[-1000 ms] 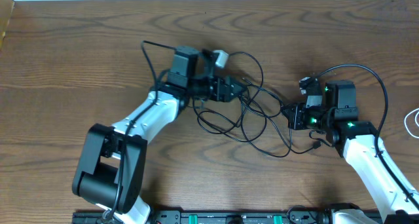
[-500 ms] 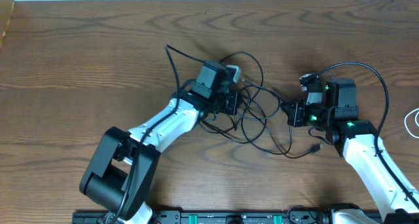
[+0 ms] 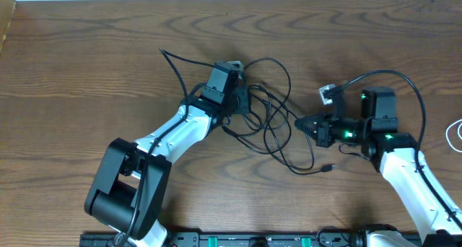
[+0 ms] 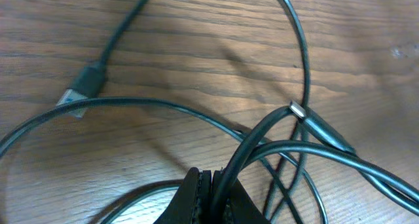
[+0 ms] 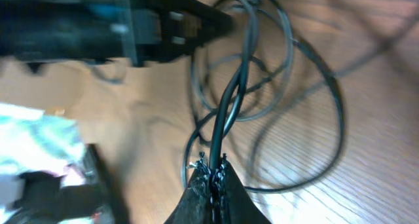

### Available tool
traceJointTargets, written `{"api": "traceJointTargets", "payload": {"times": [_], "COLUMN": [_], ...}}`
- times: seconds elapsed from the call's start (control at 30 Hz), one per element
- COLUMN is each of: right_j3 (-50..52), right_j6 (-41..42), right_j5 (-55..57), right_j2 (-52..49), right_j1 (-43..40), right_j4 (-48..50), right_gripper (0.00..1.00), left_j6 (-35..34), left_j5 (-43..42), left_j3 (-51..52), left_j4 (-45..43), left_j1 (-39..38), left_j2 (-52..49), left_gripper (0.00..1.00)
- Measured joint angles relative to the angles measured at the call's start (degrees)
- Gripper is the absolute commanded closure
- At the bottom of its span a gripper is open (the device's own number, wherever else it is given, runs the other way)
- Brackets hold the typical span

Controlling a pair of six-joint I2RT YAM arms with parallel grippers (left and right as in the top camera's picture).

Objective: Untangle cables

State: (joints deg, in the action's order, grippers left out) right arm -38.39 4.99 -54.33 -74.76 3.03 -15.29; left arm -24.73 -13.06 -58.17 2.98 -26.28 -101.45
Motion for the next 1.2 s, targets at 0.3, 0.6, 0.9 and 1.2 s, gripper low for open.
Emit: {"api": "traceJointTargets", "payload": {"times": [0.3, 0.6, 0.9, 1.2], "right_j3": [0.0, 0.0, 0.0, 0.0], "right_j6": [-2.3, 3.1, 5.2, 5.4], "right_j5": [-14.7, -0.9, 5.1, 17.5], "right_j2": [-0.1, -0.1, -0.1, -0.1], "right_j1": [-7.4, -8.5, -3.6, 5.0], "right_j4": [3.9, 2.7, 4.2, 5.2], "right_gripper": [0.99, 0.73, 0.62, 0.38], "left_j6": [-8.0, -3.0, 9.2, 15.7], "left_j5": [6.6, -9.0, -32.5, -49.2], "left_j3": [0.0, 0.0, 0.0, 0.0], "left_j4": [1.6, -3.3, -4.0, -5.6], "left_j1": [3.3, 4.0, 3.9, 3.9], "left_j2": [0.0, 0.0, 0.0, 0.0], "left_gripper": [0.92, 0.92, 0.92, 0.92]}}
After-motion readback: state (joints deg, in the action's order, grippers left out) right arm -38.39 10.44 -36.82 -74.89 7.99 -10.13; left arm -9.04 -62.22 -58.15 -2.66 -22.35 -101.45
